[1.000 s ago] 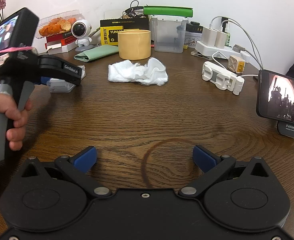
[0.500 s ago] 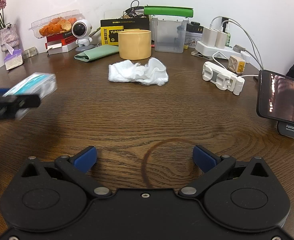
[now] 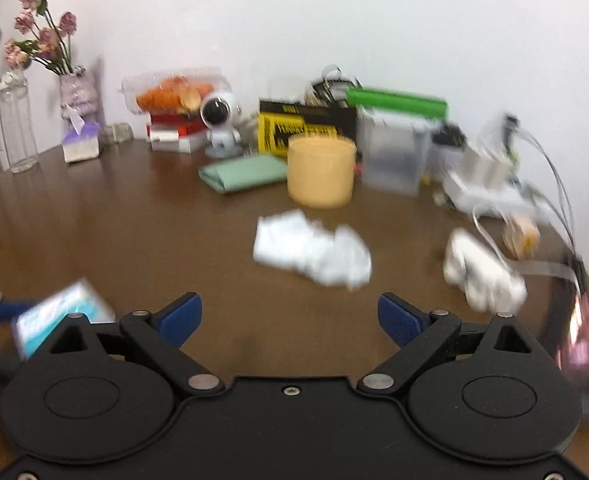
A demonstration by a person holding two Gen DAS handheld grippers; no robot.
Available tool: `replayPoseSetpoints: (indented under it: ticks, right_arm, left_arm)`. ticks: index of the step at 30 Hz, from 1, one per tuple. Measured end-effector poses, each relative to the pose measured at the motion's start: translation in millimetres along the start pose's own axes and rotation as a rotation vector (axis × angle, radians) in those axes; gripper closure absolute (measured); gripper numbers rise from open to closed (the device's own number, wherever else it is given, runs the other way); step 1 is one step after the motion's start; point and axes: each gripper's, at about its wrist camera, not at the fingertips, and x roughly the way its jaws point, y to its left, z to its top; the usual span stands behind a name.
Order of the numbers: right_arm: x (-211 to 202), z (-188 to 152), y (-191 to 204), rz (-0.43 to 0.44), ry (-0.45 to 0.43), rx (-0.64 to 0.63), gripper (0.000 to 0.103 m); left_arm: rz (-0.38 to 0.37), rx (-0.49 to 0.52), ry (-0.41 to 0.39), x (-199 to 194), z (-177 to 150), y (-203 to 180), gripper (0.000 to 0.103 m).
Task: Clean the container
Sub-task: 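Lift the box with the left gripper while the right gripper grasps the white cotton wipe, then hold the box in the left gripper while the right gripper wipes its lid with cotton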
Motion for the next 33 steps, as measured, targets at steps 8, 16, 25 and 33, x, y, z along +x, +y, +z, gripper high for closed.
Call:
replayPoseSetpoints:
  ticks: [8, 16, 25, 33]
  right_arm:
    - [96, 50, -14, -0.014, 0.104, 0.088, 0.031]
    - [137, 33, -6, -0.086, 0.176, 0.134, 0.039]
    - [100, 22, -11, 0.087, 0.117, 0.081, 0.088]
    - [-23, -13, 29, 0.375, -0.090, -0.130, 0.088]
  left_arm:
    - [0.007, -0.030, 0.005, -1, 3, 6, 0.046]
    - [-0.003, -0.036, -0.001, -4, 2, 9, 0.046]
    - [0.022, 0.118, -0.049, -11, -3, -13, 0.046]
    - [-0.003, 0.371, -0.136, -17, -16, -37, 0.046]
